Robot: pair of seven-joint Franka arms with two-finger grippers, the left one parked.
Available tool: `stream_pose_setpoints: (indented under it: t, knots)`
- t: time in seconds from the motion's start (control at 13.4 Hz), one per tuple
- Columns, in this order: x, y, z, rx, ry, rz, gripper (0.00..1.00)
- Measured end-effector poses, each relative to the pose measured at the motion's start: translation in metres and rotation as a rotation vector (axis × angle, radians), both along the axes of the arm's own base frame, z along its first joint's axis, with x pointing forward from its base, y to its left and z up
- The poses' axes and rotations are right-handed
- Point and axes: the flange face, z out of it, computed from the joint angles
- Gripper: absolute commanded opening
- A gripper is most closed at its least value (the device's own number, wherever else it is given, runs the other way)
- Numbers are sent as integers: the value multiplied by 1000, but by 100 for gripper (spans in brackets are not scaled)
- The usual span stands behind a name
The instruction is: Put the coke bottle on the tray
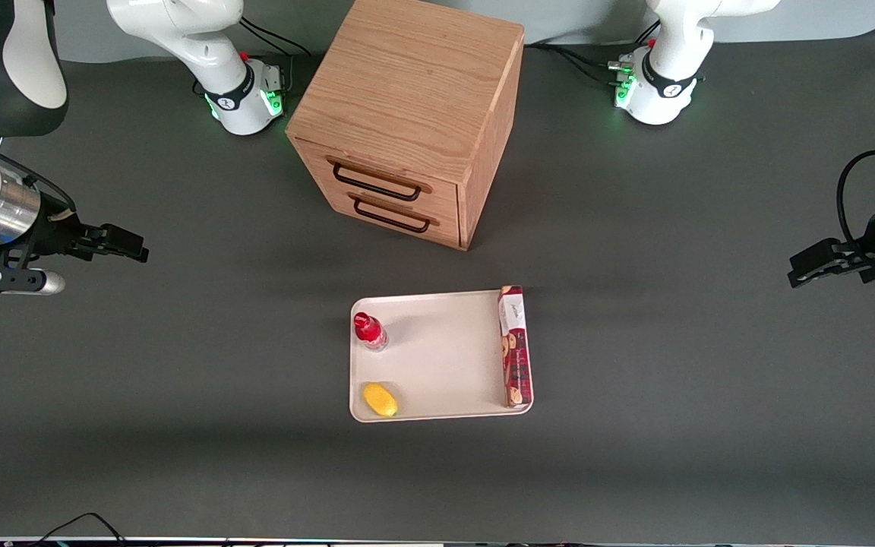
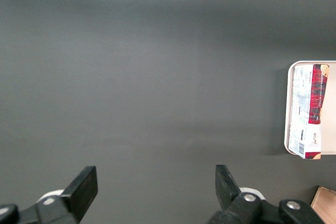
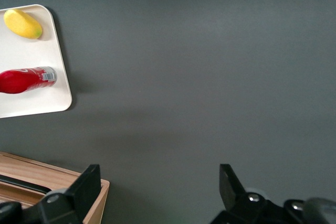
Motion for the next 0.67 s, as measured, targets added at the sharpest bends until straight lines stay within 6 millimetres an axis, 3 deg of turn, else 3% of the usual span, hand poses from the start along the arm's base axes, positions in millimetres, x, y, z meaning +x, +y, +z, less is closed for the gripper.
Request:
stream_pose_setpoints:
  t: [0.22,0.37,0.52,0.67]
  knots:
    - [-25,-4,16,-4,-16,-7,100]
    - [-38,-13,40,-14,-60,-18,100]
    - [-42,-29,65,-31,-108,-40,100]
    - [-42,-35,70,-34,-115,-50,100]
